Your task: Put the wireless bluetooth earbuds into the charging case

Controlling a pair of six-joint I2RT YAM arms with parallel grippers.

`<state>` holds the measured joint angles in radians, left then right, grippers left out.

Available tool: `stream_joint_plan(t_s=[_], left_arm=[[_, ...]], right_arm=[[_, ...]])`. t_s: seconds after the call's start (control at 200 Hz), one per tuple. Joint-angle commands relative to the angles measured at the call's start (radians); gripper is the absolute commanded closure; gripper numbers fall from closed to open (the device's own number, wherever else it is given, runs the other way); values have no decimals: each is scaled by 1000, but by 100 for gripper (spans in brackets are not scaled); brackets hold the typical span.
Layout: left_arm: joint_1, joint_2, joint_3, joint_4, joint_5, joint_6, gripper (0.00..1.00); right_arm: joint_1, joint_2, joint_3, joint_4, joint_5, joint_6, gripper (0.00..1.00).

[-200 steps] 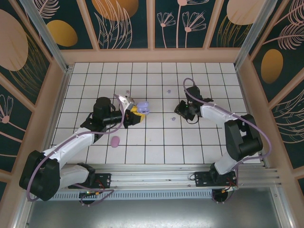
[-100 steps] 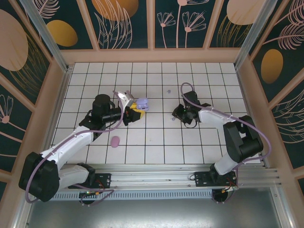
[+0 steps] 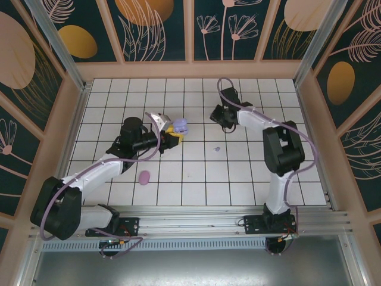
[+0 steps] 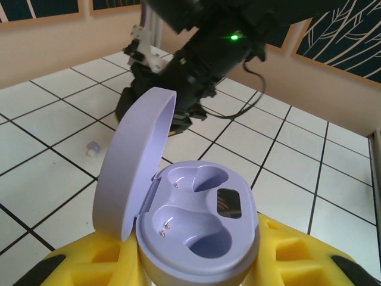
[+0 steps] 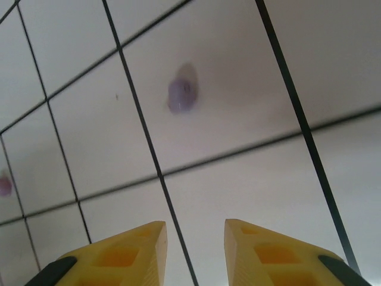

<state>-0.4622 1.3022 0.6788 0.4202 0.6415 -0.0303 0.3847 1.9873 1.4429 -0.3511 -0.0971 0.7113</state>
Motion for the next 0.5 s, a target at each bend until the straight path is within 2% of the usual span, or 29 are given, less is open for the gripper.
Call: stream_joint_plan(t_s=[0.0, 0.24, 0.495], left_arm=[[-4, 11, -8, 81, 0, 1, 100], [-4, 10, -16, 85, -2, 13, 100], [-4, 22, -10, 83, 4, 17, 100]], right_arm=[[-18, 83, 105, -89, 14, -44, 69], [-22, 226, 292, -136, 41, -70, 69], [-24, 276, 346, -144, 56, -98, 69]])
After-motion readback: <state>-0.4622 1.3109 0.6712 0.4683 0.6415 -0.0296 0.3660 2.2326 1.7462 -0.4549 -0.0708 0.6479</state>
